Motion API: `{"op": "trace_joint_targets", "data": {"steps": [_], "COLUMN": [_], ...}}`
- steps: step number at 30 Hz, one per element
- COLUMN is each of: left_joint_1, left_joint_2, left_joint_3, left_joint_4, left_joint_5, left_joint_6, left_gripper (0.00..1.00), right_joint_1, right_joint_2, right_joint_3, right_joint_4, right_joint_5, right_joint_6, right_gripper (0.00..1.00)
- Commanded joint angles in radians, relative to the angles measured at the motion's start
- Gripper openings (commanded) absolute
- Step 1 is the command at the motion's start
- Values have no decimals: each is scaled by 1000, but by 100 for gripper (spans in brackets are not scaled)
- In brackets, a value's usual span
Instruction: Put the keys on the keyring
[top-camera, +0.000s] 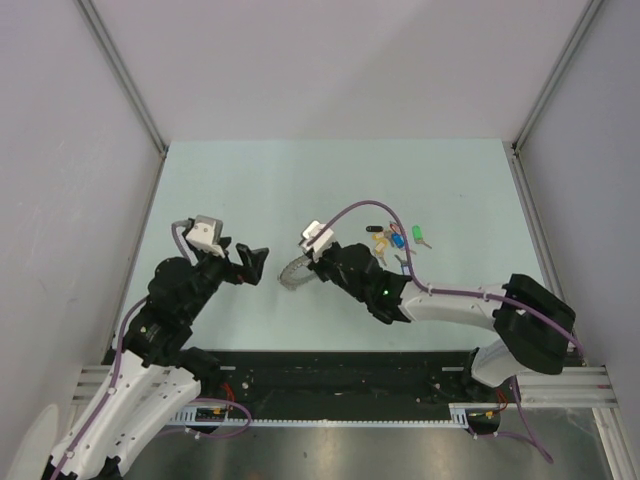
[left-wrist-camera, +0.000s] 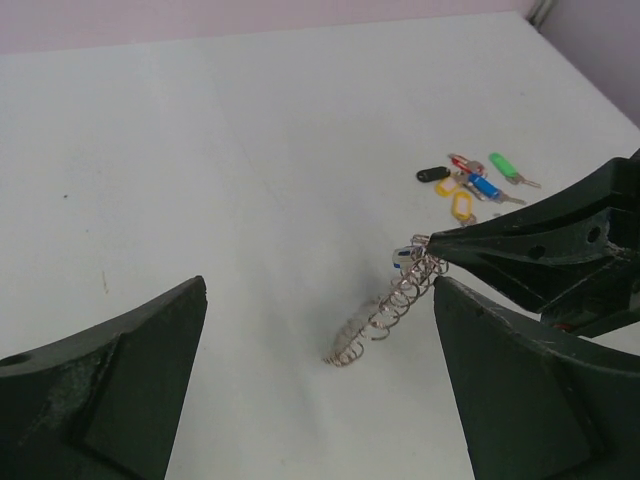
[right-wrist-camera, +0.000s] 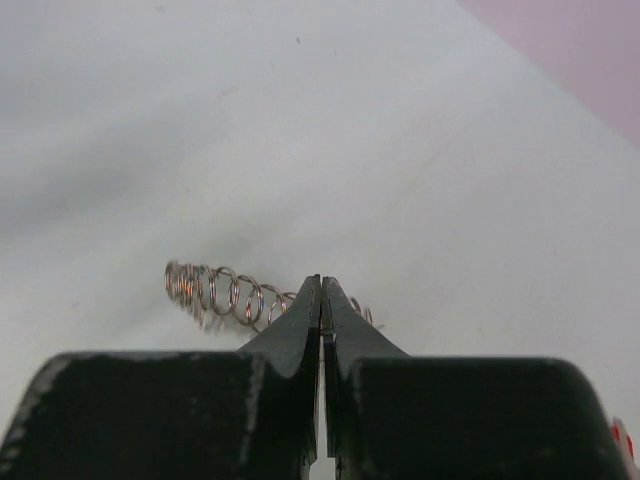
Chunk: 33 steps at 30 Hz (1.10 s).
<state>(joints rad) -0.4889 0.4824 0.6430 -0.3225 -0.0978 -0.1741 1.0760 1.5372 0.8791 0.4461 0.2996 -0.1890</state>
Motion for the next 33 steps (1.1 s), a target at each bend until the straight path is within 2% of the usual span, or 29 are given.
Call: {"op": "trace_joint_targets", "data": {"steps": [1, 5, 11, 16, 19, 25, 33], "left_joint_1": [7, 7, 9, 10, 12, 12, 12], "left_joint_2": [22, 62, 178, 275, 324, 392, 423], "left_joint_3": [70, 90, 98, 121, 127, 89, 50], "left_joint_4": [103, 183, 299, 345, 358, 364, 300], "left_joint_5": [147, 236, 406, 569, 599, 645, 740], "left_joint_6": [80, 108, 171, 297, 364, 439, 541], "left_gripper": [100, 100, 95, 100, 100, 94, 80], "right_joint_1": [-31, -115, -215, -241, -258, -277, -280], "right_joint_2": [-138, -218, -288, -305, -311, -312, -299], "right_joint_3": [-72, -135, -210, -250, -267, -295, -305], "right_joint_4": [304, 362, 399, 398, 396, 401, 413], "right_joint_5": [-123, -336, -539, -614, -640, -669, -708], "right_joint_6": [-20, 58, 146, 152, 152, 152, 154], "right_gripper": [0, 0, 0, 0, 0, 0, 0]}}
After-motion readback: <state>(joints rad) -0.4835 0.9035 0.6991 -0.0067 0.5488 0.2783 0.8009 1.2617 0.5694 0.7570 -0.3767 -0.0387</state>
